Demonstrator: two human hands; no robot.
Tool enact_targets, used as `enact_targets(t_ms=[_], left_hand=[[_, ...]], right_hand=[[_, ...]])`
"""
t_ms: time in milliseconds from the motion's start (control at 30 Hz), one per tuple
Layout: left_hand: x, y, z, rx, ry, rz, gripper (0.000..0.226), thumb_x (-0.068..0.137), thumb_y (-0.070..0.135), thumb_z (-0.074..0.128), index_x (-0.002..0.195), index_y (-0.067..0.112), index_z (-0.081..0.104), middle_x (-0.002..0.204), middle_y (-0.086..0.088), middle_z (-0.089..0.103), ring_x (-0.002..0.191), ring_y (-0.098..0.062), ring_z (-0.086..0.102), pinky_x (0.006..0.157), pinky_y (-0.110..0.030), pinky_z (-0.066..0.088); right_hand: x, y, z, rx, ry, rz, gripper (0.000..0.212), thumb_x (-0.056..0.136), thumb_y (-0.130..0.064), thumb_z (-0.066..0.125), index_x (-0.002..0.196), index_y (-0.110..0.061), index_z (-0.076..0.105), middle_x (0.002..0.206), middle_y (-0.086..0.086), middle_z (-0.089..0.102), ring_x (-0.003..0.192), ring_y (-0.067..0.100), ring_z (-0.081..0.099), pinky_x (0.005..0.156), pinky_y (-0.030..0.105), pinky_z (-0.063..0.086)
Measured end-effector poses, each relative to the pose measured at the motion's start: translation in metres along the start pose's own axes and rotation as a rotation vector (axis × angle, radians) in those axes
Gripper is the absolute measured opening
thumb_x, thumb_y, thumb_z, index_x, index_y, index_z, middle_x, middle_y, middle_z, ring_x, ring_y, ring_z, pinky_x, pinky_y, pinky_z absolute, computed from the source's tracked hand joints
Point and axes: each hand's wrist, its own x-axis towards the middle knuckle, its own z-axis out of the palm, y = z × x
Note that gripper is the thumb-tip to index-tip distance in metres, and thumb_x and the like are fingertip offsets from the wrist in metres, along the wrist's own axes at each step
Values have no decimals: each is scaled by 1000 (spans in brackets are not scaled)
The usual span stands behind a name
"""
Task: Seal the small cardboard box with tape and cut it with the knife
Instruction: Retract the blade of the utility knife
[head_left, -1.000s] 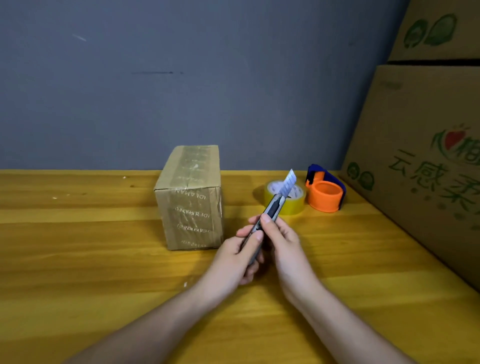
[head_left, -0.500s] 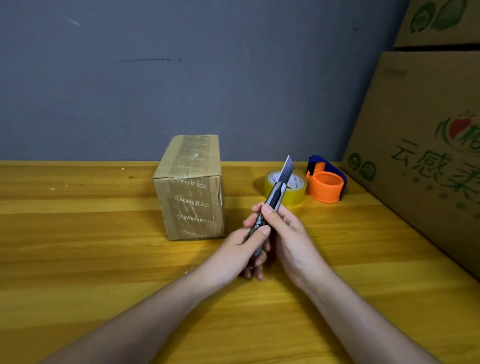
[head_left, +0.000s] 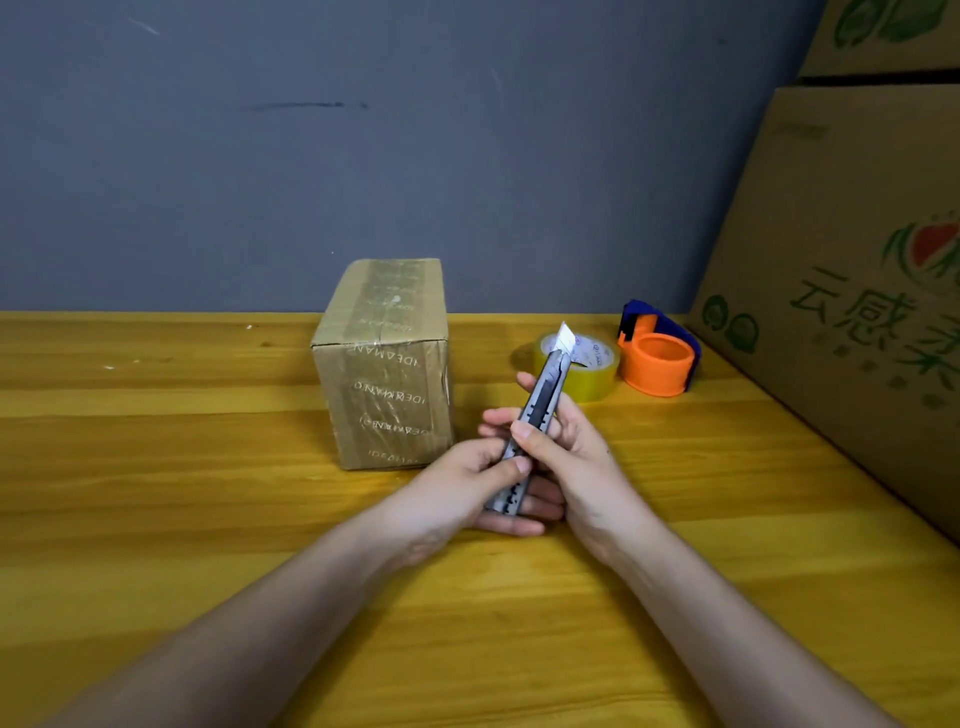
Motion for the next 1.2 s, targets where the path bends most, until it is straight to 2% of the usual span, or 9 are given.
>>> enact_targets(t_ms=[100,233,367,567,700,867,933,1067,1200], left_hand=[[-1,1,0,-29,-23,6,25,99,10,39,118,9,55,97,-14,68,78,-17,72,70,-28,61],[0,0,0,-82,3,28,22,99,9,38,109,15,57,90,-9,69,73,-15,72,68,-27,61],[1,-2,0,-60,-1,39,23,99,7,38,111,14,56,95,-10,69,77,-14,72,72,-29,61],[0,0,-4,-101,-46,1,26,98,1,38,111,10,58,102,-12,68,85,-18,71,80,-34,59],[-1,2,-8,-168,-82,-27,33,92,-12,40,107,8,62,101,-7,70,86,-18,72,84,-35,58],[-2,3,-9,-187,-102,-33,38,89,-18,38,108,8,58,101,-4,70,84,-19,72,82,-34,58],[-2,4,-9,-174,-110,-32,41,89,-19,37,109,10,57,102,-3,70,85,-19,72,81,-33,59],[-2,4,-10,-162,-130,-26,41,90,-16,38,114,13,54,103,-1,71,87,-19,72,82,-33,59],[-3,5,-8,-50,-121,-34,28,96,-1,41,119,12,51,105,-5,68,86,-18,72,65,-27,61]], right_hand=[[0,1,2,10,-8,35,38,94,-5,50,128,-22,47,105,5,73,96,17,70,75,27,58],[-1,5,4,-26,27,120,17,95,-17,50,108,-15,60,105,5,73,91,14,70,68,27,58],[-2,6,1,-64,18,127,14,96,-20,49,98,-15,62,100,1,75,86,12,71,63,26,57],[4,7,-6,-93,-52,119,15,94,-11,52,106,-12,62,109,6,72,93,12,70,69,26,58],[5,7,-8,-217,-111,96,30,90,1,55,115,-16,56,112,4,69,97,9,66,77,24,57],[5,7,-12,-255,-148,120,44,87,2,60,126,-16,49,122,14,63,105,17,63,90,33,54],[6,6,-12,-274,-161,140,46,87,-1,61,126,-21,49,115,18,62,103,18,62,93,37,52],[6,8,-11,-317,-146,130,33,88,-6,61,116,-21,53,100,10,59,90,11,62,76,27,57],[1,6,-11,-242,-90,109,23,91,-8,56,113,-17,56,100,4,67,82,5,66,63,20,54]])
